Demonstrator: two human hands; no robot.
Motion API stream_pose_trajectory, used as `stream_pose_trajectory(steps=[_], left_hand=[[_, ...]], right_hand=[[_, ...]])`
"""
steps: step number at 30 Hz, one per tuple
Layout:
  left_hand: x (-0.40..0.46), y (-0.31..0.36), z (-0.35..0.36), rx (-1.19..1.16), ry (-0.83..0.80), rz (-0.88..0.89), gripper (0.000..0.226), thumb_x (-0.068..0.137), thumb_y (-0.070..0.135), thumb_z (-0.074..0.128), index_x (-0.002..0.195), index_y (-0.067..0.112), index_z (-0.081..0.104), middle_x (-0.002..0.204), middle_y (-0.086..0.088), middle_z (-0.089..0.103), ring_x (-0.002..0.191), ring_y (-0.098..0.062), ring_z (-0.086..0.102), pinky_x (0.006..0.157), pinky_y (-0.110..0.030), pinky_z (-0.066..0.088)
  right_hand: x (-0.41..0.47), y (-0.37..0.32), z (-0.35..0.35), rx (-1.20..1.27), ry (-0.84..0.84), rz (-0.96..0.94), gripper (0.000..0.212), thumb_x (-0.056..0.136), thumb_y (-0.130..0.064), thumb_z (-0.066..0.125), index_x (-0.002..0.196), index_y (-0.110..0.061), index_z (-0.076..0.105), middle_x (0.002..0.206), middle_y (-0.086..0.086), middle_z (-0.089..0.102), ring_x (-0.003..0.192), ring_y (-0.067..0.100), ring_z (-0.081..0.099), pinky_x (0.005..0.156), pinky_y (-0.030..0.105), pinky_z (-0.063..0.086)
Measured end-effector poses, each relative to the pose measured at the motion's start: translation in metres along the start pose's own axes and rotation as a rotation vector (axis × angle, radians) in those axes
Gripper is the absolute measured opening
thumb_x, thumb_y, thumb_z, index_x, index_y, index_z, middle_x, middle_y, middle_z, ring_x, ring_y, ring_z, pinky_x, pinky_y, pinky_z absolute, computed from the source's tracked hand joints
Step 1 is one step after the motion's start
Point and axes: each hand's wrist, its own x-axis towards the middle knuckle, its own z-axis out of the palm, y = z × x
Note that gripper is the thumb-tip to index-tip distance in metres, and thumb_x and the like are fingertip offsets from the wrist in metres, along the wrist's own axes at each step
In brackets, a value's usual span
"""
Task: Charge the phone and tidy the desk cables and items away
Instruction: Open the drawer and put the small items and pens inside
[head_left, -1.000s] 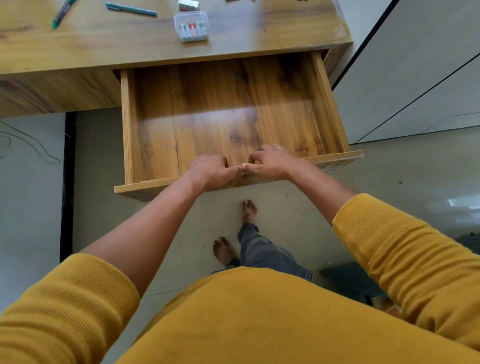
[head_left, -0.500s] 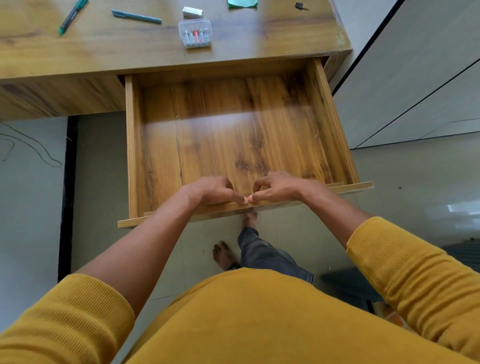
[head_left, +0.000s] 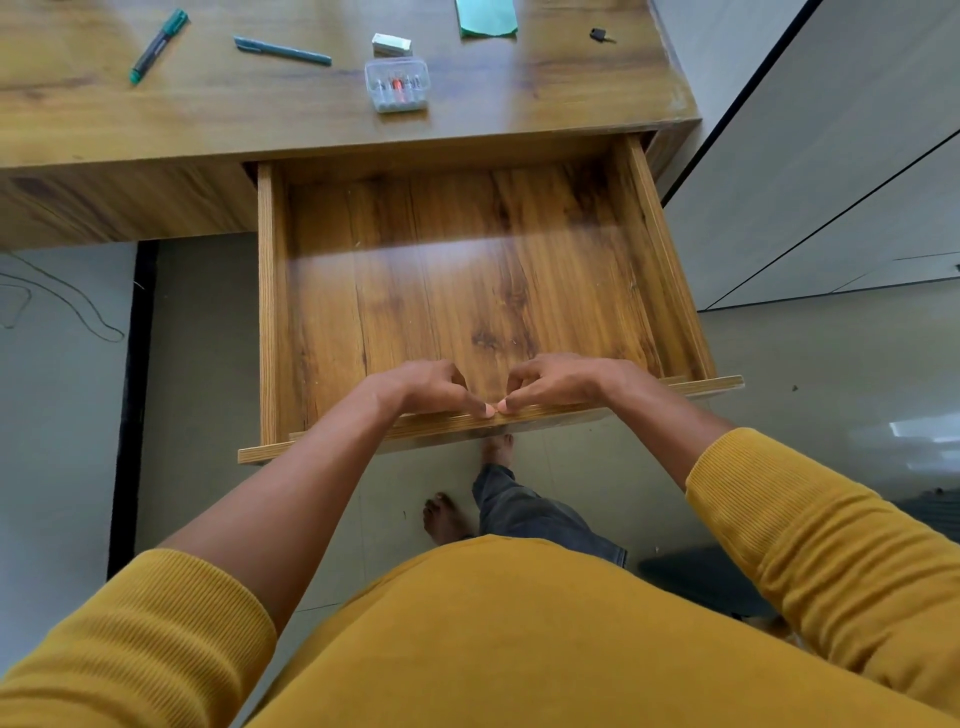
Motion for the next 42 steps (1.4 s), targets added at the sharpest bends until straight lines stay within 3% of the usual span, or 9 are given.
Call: stream_pose_trajectory(steps=[4, 8, 11, 15, 18, 26, 35, 38, 42], left_hand=[[0.002, -0.008, -0.006, -0.099, -0.047, 0.051, 0.065, 0.071, 0.072, 0.065, 0.113, 0.023, 0.076, 0.115, 0.001, 0.075, 0.106, -0.021, 0.07, 0.102, -0.05, 0.056], [0.002, -0.013, -0.014, -0.322, -0.089, 0.042, 0.037, 0.093, 0.047, 0.072, 0.111, 0.015, 0.077, 0.112, -0.006, 0.078, 0.106, -0.024, 0.074, 0.102, -0.046, 0.059], [0.001, -0.012, -0.022, -0.444, -0.088, 0.046, 0.027, 0.1, 0.037, 0.069, 0.114, 0.015, 0.076, 0.111, -0.006, 0.079, 0.106, -0.025, 0.075, 0.099, -0.043, 0.06], [0.006, -0.006, -0.042, -0.506, 0.134, 0.073, 0.023, 0.104, 0.025, 0.065, 0.123, 0.015, 0.074, 0.113, -0.003, 0.078, 0.107, -0.021, 0.074, 0.098, -0.044, 0.06], [0.01, 0.0, -0.071, -0.546, 0.389, 0.111, 0.025, 0.106, 0.02, 0.061, 0.128, 0.016, 0.072, 0.121, -0.002, 0.074, 0.113, -0.019, 0.069, 0.099, -0.04, 0.058], [0.039, 0.015, -0.179, -0.705, 0.893, 0.092, 0.033, 0.105, 0.026, 0.063, 0.137, 0.024, 0.069, 0.134, 0.002, 0.069, 0.121, -0.013, 0.064, 0.106, -0.041, 0.056], [0.091, 0.023, -0.277, -0.807, 1.092, -0.078, 0.045, 0.104, 0.021, 0.06, 0.149, 0.013, 0.057, 0.147, -0.007, 0.063, 0.134, -0.02, 0.059, 0.1, -0.025, 0.05], [0.104, 0.019, -0.295, -0.866, 1.094, -0.131, 0.048, 0.102, 0.022, 0.06, 0.149, 0.013, 0.058, 0.143, -0.005, 0.066, 0.129, -0.02, 0.063, 0.109, -0.037, 0.054], [0.115, 0.017, -0.306, -0.992, 1.127, -0.149, 0.04, 0.102, 0.022, 0.058, 0.14, 0.014, 0.065, 0.129, -0.002, 0.071, 0.118, -0.018, 0.068, 0.102, -0.04, 0.06]], right_hand=[[0.005, 0.001, -0.005, 0.001, -0.038, 0.011, 0.053, 0.093, -0.066, 0.062, 0.133, -0.033, 0.056, 0.139, -0.005, 0.056, 0.116, 0.018, 0.053, 0.093, 0.041, 0.044], [0.008, -0.003, -0.012, -0.005, -0.055, 0.05, 0.066, 0.091, -0.065, 0.063, 0.145, -0.029, 0.054, 0.15, -0.003, 0.053, 0.128, 0.021, 0.053, 0.103, 0.043, 0.045], [0.012, -0.008, -0.018, 0.019, -0.003, 0.049, 0.051, 0.097, -0.055, 0.064, 0.137, -0.023, 0.063, 0.138, -0.001, 0.061, 0.118, 0.02, 0.058, 0.097, 0.038, 0.049], [0.027, -0.02, -0.037, 0.13, 0.192, -0.008, 0.027, 0.103, -0.04, 0.065, 0.124, -0.024, 0.069, 0.12, -0.002, 0.066, 0.104, 0.016, 0.063, 0.072, 0.025, 0.047], [0.042, -0.033, -0.07, 0.164, 0.357, -0.05, 0.015, 0.103, -0.039, 0.064, 0.112, -0.028, 0.07, 0.113, -0.003, 0.068, 0.099, 0.013, 0.065, 0.075, 0.029, 0.052], [0.077, -0.075, -0.193, 0.189, 0.767, -0.247, 0.028, 0.102, -0.034, 0.063, 0.123, -0.019, 0.072, 0.116, -0.001, 0.072, 0.105, 0.014, 0.066, 0.091, 0.031, 0.054], [0.149, -0.094, -0.287, 0.466, 0.893, -0.157, 0.041, 0.098, -0.022, 0.068, 0.137, -0.013, 0.063, 0.129, 0.006, 0.07, 0.117, 0.02, 0.066, 0.087, 0.023, 0.048], [0.164, -0.094, -0.303, 0.549, 0.889, -0.117, 0.045, 0.097, -0.016, 0.068, 0.141, -0.011, 0.06, 0.133, 0.008, 0.068, 0.121, 0.02, 0.063, 0.09, 0.022, 0.046], [0.184, -0.096, -0.318, 0.613, 0.853, -0.088, 0.045, 0.095, -0.015, 0.069, 0.139, -0.012, 0.062, 0.134, 0.007, 0.066, 0.121, 0.02, 0.063, 0.082, 0.018, 0.048]])
